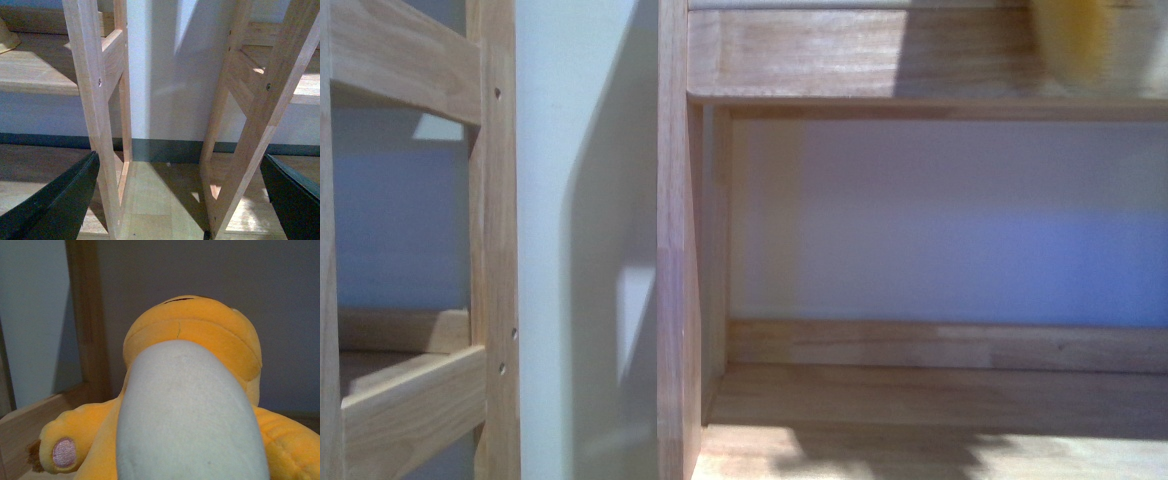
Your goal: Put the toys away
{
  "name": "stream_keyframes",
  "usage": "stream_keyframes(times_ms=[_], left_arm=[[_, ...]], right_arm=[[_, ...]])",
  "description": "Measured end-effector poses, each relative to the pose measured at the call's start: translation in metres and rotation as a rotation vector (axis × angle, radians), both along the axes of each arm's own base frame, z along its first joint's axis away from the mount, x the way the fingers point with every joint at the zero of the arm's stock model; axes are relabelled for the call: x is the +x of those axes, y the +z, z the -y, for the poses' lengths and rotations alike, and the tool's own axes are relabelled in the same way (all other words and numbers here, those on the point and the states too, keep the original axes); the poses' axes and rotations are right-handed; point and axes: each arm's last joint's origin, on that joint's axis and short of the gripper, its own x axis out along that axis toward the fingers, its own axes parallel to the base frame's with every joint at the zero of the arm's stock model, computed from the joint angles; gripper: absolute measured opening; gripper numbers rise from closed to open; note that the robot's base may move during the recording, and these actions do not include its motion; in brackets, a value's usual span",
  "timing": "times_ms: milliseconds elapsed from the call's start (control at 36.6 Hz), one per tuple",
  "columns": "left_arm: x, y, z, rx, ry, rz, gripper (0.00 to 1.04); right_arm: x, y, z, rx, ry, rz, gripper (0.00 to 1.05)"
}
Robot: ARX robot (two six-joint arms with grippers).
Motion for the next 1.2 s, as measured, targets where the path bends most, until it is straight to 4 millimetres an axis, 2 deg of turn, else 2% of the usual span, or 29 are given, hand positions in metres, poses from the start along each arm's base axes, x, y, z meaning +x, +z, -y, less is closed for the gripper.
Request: stream_keyframes(times_ms=[137, 218, 382, 464, 655, 1010, 1201], left_arm=[[0.0, 0.0, 0.0, 0.0, 0.0, 0.0, 0.99], [0.0, 0.0, 0.0, 0.0, 0.0, 0.0, 0.99], [0.0, 0.0, 0.0, 0.0, 0.0, 0.0, 0.99], [0.0, 0.0, 0.0, 0.0, 0.0, 0.0, 0.99], [0.0, 0.0, 0.0, 0.0, 0.0, 0.0, 0.99], [0.0, 0.0, 0.0, 0.0, 0.0, 0.0, 0.99], [0.0, 0.0, 0.0, 0.0, 0.0, 0.0, 0.99]], right_arm=[[0.024, 0.008, -0.001, 0.058, 0.014, -0.035, 0.1], [0.047, 0.014, -0.002, 0.129, 0.051, -0.073, 0.1], [0.081, 0.012, -0.007, 0.244, 0.12, -0.151, 0.1], [0.091, 0.011, -0.009, 0.297, 0.16, -0.186, 0.1], [0.103, 0.011, -0.019, 0.415, 0.284, -0.27, 0.1], [0.105, 0.012, -0.059, 0.56, 0.532, -0.406, 0.1], [0.111, 0.01, -0.057, 0.598, 0.549, -0.425, 0.1]])
